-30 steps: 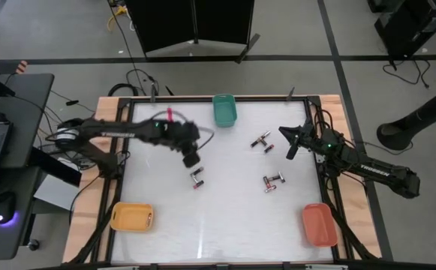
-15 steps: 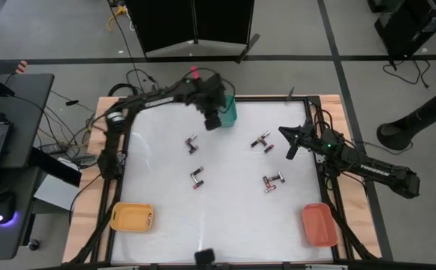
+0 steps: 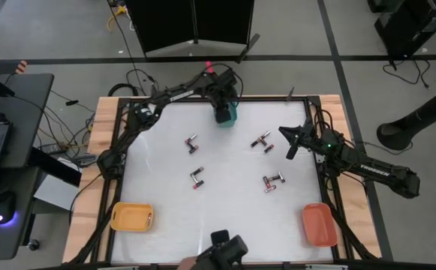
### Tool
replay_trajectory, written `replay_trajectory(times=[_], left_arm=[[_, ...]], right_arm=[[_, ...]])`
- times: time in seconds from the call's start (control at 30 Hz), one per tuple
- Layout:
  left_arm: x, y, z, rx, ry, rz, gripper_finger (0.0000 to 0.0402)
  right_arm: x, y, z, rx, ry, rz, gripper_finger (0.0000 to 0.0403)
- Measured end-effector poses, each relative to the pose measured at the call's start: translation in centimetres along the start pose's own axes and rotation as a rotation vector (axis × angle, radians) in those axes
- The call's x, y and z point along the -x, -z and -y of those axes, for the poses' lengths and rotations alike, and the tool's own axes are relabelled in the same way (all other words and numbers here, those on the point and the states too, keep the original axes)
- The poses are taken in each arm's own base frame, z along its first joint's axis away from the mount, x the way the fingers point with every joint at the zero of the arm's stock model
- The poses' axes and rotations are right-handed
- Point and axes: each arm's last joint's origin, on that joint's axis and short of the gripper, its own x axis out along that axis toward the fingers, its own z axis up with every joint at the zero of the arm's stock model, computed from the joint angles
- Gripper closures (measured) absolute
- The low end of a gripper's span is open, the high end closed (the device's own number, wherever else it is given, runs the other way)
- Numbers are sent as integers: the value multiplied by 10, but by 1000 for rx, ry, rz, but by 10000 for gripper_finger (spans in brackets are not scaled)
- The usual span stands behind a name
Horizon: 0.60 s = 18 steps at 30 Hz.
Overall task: Sort batteries
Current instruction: Put the brown battery into the green bin
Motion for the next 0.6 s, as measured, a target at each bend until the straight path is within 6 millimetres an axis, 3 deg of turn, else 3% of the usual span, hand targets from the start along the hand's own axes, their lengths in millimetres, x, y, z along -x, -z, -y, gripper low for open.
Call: replay_trajectory(times=[0.3,0.6], left_arm=[[-14,9,-13,18,8,-28,358],[-14,11,-16,25,7,-31,358]], right_arm=[[0,0,0,0,0,0,364],[0,0,0,0,0,0,364]])
